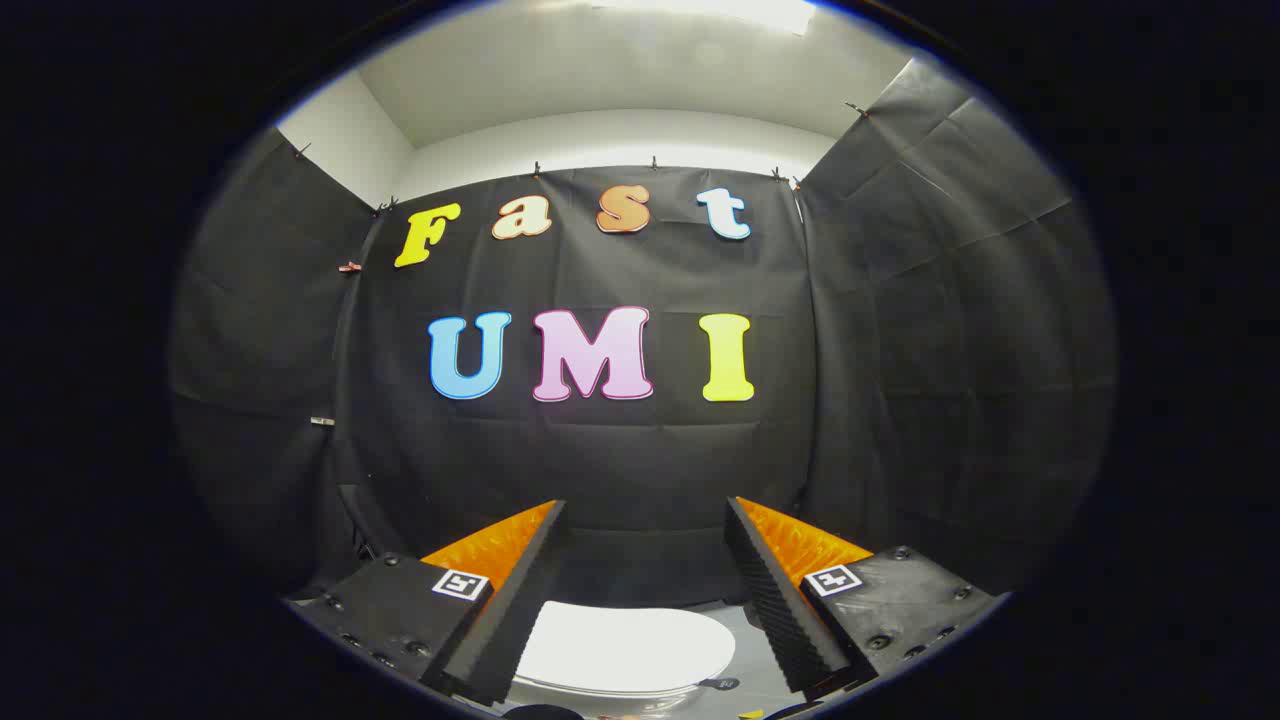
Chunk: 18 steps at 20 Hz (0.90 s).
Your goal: Open the toilet lid.
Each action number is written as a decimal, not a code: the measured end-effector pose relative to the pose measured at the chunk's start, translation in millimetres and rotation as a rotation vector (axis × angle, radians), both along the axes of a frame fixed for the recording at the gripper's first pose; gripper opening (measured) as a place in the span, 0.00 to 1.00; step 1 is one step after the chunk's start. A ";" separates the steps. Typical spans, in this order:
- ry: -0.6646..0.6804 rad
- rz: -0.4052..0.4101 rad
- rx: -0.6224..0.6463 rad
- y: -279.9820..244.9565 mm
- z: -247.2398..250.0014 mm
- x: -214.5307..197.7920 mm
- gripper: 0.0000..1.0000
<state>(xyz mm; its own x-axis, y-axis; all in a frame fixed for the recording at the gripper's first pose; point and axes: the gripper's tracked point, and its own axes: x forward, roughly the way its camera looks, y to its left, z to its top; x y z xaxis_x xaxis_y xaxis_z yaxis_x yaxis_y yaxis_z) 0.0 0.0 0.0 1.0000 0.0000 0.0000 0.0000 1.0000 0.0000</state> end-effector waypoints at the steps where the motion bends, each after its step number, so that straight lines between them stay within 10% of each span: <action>1: -0.001 0.004 -0.002 1.3 -0.3 -0.4 0.99; 18: -0.007 0.000 0.001 -0.7 1.1 -2.7 0.99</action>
<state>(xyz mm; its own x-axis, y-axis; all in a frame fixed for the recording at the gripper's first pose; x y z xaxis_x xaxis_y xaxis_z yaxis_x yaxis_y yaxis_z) -2.7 -0.7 1.1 1.0000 0.0000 0.0067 0.0000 1.0000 0.0010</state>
